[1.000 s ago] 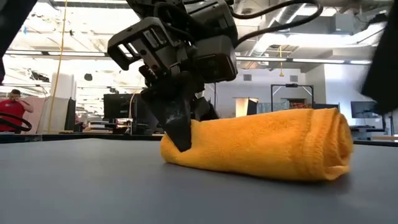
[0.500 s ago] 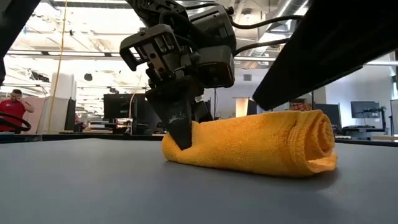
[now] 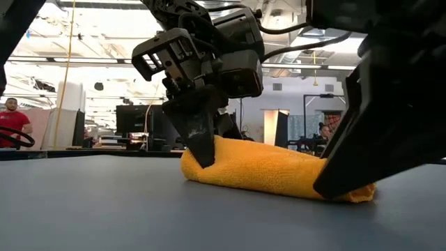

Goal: Roll towel into tight, uniform cylinder
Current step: Roll the orange microfiber cloth

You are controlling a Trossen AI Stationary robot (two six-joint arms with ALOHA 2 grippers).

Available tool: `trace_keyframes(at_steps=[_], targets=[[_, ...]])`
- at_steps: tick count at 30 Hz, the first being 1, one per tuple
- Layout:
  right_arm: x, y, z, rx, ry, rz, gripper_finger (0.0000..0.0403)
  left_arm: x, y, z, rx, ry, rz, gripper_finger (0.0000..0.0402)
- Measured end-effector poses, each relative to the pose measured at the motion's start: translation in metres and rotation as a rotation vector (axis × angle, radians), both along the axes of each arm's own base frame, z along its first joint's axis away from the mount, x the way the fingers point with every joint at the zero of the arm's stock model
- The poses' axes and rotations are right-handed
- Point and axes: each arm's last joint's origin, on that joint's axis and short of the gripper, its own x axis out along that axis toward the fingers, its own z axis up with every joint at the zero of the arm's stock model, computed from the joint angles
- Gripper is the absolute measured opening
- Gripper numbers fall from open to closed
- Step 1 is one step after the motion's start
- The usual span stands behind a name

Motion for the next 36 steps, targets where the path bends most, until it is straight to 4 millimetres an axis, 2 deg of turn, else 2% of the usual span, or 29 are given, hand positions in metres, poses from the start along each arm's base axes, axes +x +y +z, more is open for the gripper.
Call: trace_keyframes(at_steps=[4,12,16,21,24,27,32,36], targets=[[-0.002,0.001,-0.003,0.021,-0.003,-0.045,0.0159,0.001,0.000,0.002,0.025,-0.026,-0.055,0.0035],[-0.010,0.010,-0.002,0.017,-0.039,-0.051,0.0027,0.007,0.015,0.024,0.077,-0.017,-0.107,0.0110],[-0.019,0.020,-0.001,0.032,-0.078,-0.061,0.0024,0.004,0.028,0.026,0.101,0.047,-0.073,0.0125],[-0.032,0.030,0.000,0.062,-0.153,-0.122,0.0035,-0.012,0.036,0.026,0.047,0.052,-0.106,0.0125],[-0.040,0.037,0.001,0.066,-0.199,-0.145,0.0032,-0.020,0.034,0.026,-0.021,-0.047,-0.116,0.0119],[-0.048,0.043,0.001,0.074,-0.236,-0.158,0.0028,-0.026,0.021,0.030,-0.054,-0.263,-0.165,0.0109],[-0.057,0.048,0.001,0.095,-0.257,-0.185,0.0032,-0.035,-0.010,0.040,0.064,-0.643,-0.224,0.0093],[-0.060,0.049,0.001,0.103,-0.262,-0.193,0.0032,-0.038,-0.031,0.038,0.157,-0.760,-0.239,0.0091]])
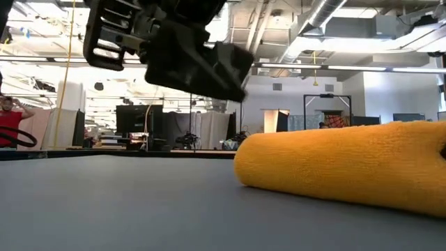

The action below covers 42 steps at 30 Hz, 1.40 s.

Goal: Roll towel into tight, uniform cylinder
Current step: Roll the orange microfiber cloth

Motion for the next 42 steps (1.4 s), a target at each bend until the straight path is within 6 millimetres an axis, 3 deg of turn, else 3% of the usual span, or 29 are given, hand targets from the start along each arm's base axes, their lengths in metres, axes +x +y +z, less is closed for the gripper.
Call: trace_keyframes(at_steps=[6,11,18,25,42], targets=[[-0.001,0.000,0.000,0.018,-0.010,-0.021,0.0034,0.003,-0.021,0.000,0.151,-0.140,0.065,0.0090],[-0.001,-0.001,0.000,0.071,-0.033,-0.074,0.0033,0.004,-0.027,0.004,0.165,-0.197,0.064,0.0090],[-0.001,-0.001,0.001,0.114,-0.051,-0.109,0.0034,0.017,-0.032,-0.030,0.197,-0.205,-0.018,0.0090],[-0.002,-0.001,0.005,0.164,-0.074,-0.152,0.0035,0.031,-0.035,-0.047,0.235,-0.153,0.015,0.0090],[-0.028,-0.005,0.004,0.280,-0.118,-0.384,0.0033,0.044,-0.030,-0.033,0.253,-0.180,0.107,0.0090]])
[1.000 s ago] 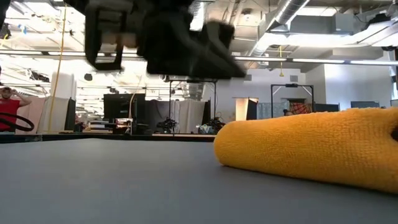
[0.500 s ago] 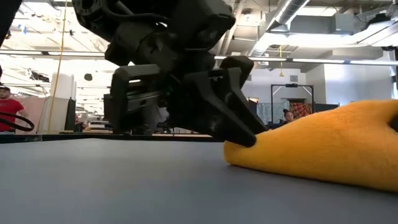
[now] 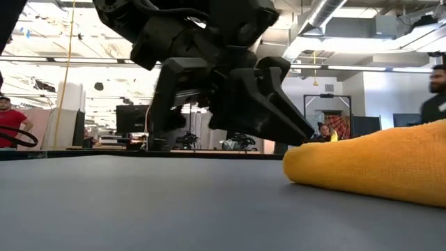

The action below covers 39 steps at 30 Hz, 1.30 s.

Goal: Roll towel into tight, uniform cylinder
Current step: Roll the orange microfiber cloth

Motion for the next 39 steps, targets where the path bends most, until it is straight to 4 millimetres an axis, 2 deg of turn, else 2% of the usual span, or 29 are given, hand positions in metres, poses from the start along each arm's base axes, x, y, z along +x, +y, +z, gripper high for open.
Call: trace_keyframes(at_steps=[7,12,18,23,27,34,39], targets=[[0.009,-0.006,-0.001,0.035,0.042,-0.029,0.0033,0.005,0.006,0.005,-0.030,-0.023,-0.021,0.0090],[0.014,-0.011,-0.001,0.064,0.092,-0.045,0.0034,0.006,0.006,0.005,0.027,-0.058,-0.058,0.0090],[0.014,-0.011,-0.002,0.064,0.111,-0.043,0.0034,0.010,0.006,-0.005,0.029,-0.072,-0.096,0.0090],[0.014,-0.011,-0.002,0.066,0.117,-0.040,0.0035,0.020,0.007,-0.030,-0.010,0.013,-0.066,0.0090],[0.012,-0.011,0.002,0.064,0.154,-0.034,0.0035,0.026,0.007,-0.038,-0.032,0.086,-0.025,0.0090],[0.005,-0.017,0.011,0.037,0.272,-0.039,0.0036,0.025,0.008,-0.039,-0.050,0.130,-0.003,0.0090],[0.009,-0.022,0.010,0.087,0.331,-0.078,0.0046,0.026,0.008,-0.038,-0.072,0.124,0.015,0.0090]])
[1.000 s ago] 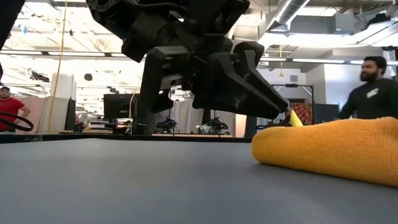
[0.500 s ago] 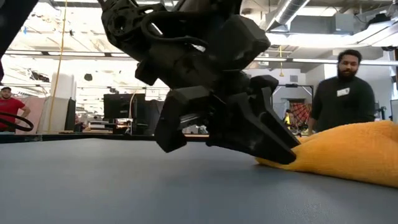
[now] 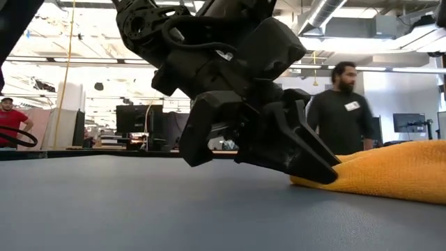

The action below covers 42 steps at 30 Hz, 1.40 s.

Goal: Roll towel into tight, uniform cylinder
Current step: Roll the orange microfiber cloth

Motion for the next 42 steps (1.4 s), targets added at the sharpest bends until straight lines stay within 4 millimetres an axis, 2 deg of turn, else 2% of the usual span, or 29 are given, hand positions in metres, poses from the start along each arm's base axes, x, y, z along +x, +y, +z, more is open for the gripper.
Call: trace_keyframes(at_steps=[5,10,15,20,23,27,31,36,42], targets=[[0.007,-0.006,0.000,0.038,0.049,-0.030,0.0082,0.004,0.000,0.009,-0.028,0.045,0.058,0.0090],[0.006,-0.008,0.000,0.042,0.095,-0.033,0.0125,0.003,0.001,0.032,-0.016,0.034,0.071,0.0090],[0.005,-0.008,-0.001,0.042,0.125,-0.019,0.0160,-0.004,0.003,0.065,-0.029,0.009,0.056,0.0090],[0.004,-0.009,-0.001,0.039,0.140,-0.025,0.0180,-0.019,0.009,0.100,-0.125,-0.027,-0.043,0.0089],[0.004,-0.010,-0.001,0.041,0.145,-0.041,0.0184,-0.030,0.011,0.108,-0.160,-0.098,-0.077,0.0081],[0.004,-0.010,-0.002,0.043,0.149,-0.047,0.0185,-0.040,0.002,0.091,-0.123,-0.148,-0.061,0.0069],[0.006,-0.013,-0.002,0.048,0.156,-0.060,0.0185,-0.039,-0.013,0.073,0.002,-0.175,-0.084,0.0064],[0.010,-0.016,-0.002,0.054,0.159,-0.073,0.0185,-0.026,-0.021,0.050,0.097,-0.186,-0.114,0.0065],[0.010,-0.015,-0.002,0.070,0.160,-0.084,0.0185,-0.009,-0.024,0.039,0.146,-0.190,-0.048,0.0065]])
